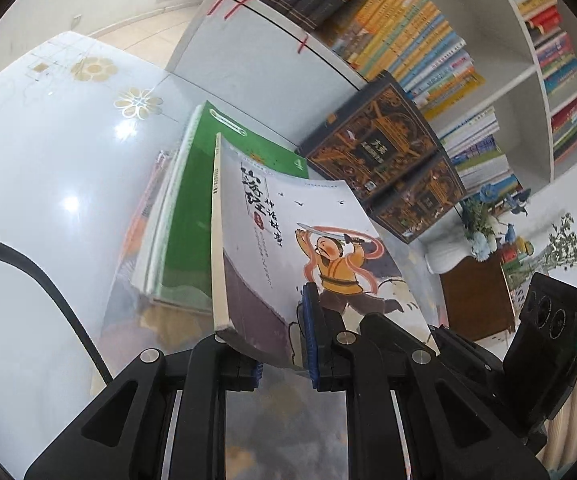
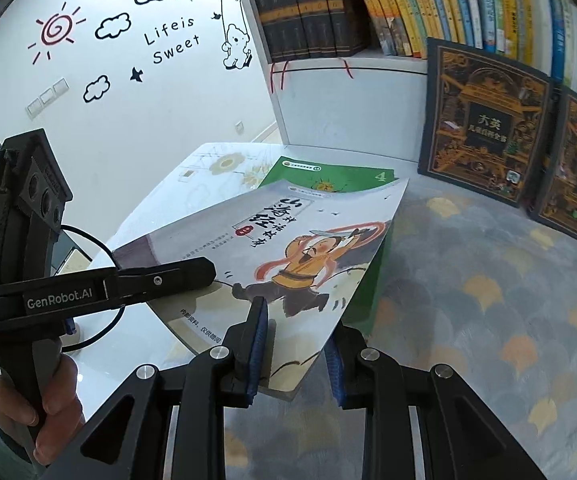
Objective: Organize books
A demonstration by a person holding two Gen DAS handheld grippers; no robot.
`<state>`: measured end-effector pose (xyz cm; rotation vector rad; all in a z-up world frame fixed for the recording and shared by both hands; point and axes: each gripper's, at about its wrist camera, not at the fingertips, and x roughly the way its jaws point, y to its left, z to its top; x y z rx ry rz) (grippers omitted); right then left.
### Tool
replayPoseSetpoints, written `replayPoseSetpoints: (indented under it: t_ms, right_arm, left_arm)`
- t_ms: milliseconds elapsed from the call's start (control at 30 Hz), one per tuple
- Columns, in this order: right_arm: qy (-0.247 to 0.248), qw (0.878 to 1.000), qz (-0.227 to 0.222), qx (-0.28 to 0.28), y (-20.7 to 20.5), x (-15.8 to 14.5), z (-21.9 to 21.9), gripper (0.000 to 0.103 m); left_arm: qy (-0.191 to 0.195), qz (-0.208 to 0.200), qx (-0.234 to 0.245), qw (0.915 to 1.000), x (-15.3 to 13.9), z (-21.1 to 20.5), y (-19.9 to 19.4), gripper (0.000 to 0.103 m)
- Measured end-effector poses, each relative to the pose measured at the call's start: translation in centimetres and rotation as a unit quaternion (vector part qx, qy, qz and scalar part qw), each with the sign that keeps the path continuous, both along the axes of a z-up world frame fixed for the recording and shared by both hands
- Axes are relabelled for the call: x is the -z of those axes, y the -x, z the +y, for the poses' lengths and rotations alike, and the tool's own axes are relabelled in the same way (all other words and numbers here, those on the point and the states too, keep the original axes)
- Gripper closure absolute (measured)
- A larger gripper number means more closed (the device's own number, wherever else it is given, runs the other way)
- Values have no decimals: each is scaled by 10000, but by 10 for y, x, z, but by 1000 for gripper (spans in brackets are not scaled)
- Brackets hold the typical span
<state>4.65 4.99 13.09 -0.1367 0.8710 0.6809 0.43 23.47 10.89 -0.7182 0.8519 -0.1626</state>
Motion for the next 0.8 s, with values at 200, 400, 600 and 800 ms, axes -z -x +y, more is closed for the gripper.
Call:
replayPoseSetpoints:
  t_ms: [200,400,600,800]
  right_arm:
    - [94,9998,144,89,-24,13,11,77]
    - [147,9992,322,174,-45,28,17,77]
    - [263,9989,353,170,-55,35,23,77]
    - [12,9955,852,410,-70,46,14,77]
  left_arm:
    - [93,68,48,9999,15,10,-20,91]
    - [97,145,89,9998,26,14,-32,91]
    - [19,205,15,9998,31,21,-33,91]
    - [53,293,-177,9994,36,36,-24,91]
